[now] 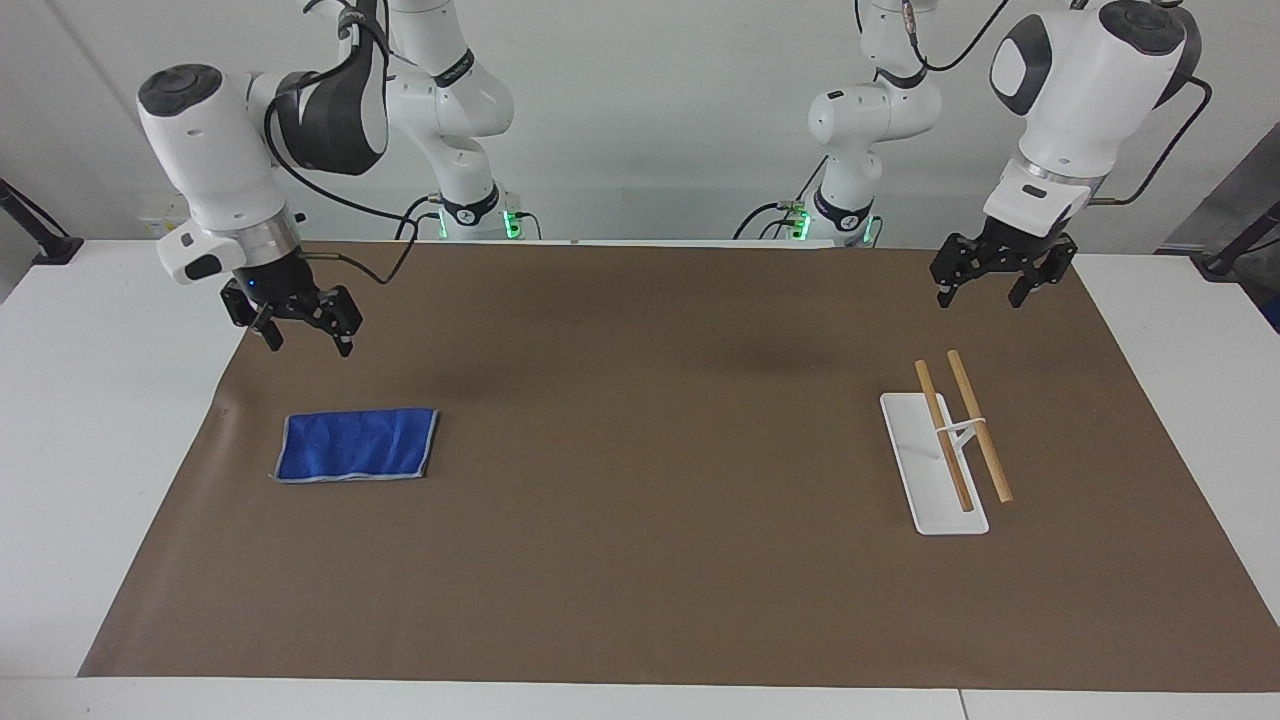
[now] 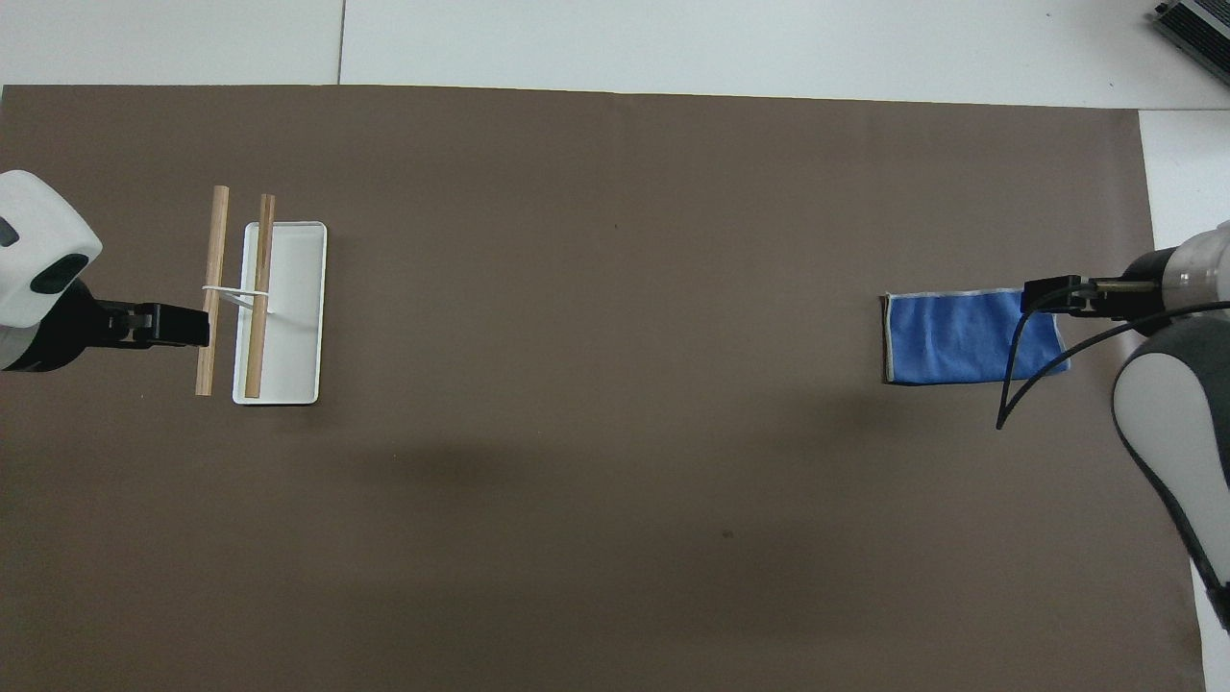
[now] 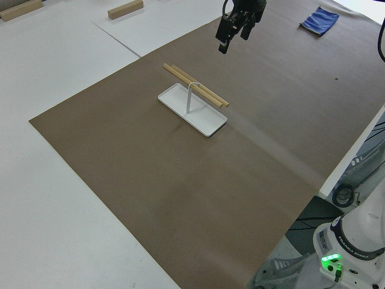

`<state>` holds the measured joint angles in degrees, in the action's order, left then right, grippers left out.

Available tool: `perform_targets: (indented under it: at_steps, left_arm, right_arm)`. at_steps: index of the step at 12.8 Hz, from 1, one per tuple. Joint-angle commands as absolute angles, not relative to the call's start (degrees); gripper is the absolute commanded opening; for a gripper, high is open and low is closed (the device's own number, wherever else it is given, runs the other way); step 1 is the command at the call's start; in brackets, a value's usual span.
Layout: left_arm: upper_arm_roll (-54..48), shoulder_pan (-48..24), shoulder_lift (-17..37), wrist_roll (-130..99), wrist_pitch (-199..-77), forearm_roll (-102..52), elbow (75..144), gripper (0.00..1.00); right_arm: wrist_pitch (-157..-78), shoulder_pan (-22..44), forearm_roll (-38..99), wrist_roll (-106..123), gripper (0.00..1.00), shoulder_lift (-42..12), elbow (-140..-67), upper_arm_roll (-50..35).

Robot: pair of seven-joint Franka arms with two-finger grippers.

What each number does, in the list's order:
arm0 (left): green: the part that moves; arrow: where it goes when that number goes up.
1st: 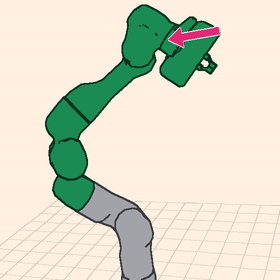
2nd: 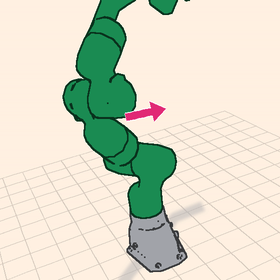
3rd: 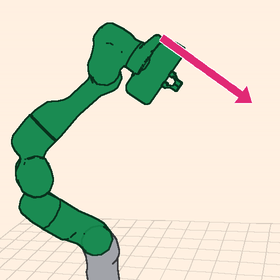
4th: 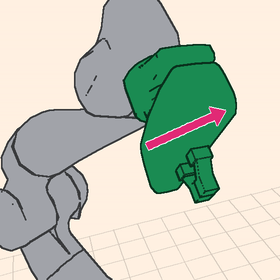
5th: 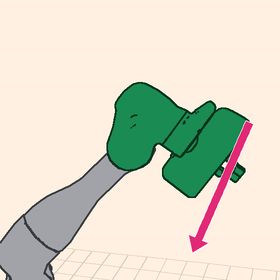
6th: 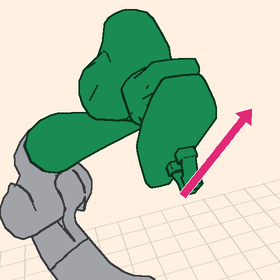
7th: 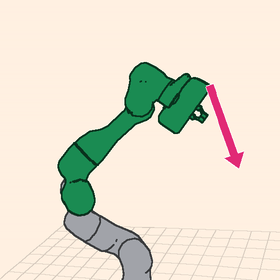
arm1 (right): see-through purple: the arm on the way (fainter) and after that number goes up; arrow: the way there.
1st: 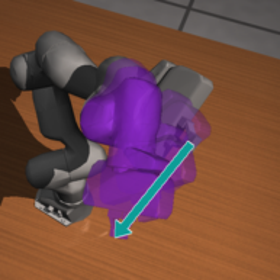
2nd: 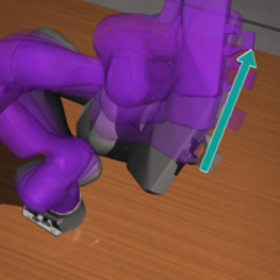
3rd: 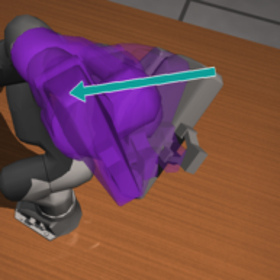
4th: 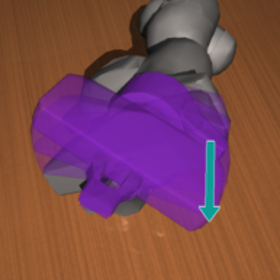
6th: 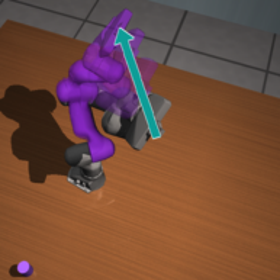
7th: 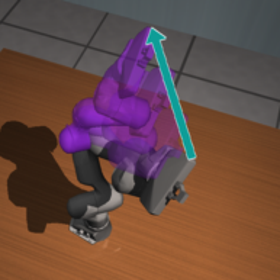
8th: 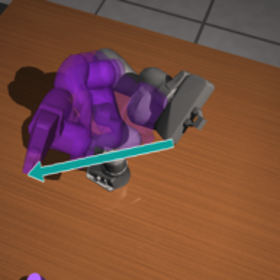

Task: Right arm passes towel to left arm to hang
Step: 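Lower the right gripper onto the blue towel and close it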

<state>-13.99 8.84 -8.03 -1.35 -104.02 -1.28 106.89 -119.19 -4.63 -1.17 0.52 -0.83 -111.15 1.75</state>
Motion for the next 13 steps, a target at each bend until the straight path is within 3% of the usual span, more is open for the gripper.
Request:
perform_targets:
  at_steps: [1, 7, 13]
  left_arm:
    - [-14.2, 9.4, -9.2, -1.4, -104.2, -1.8, 108.3, 1.0]
    - [-14.2, 9.4, -9.2, -1.4, -104.2, -1.8, 108.3, 1.0]
    - [-14.2, 9.4, -9.2, -1.4, -104.2, -1.8, 108.3, 1.0]
  right_arm:
    - [-122.2, -7.9, -0.9, 4.6, 1.0, -3.9, -112.3, 1.4]
    - [-134.5, -8.9, 1.3, 8.7, 1.0, -12.4, -114.0, 1.3]
    - [-139.5, -9.1, 1.5, 11.2, 1.0, -18.3, -115.1, 1.2]
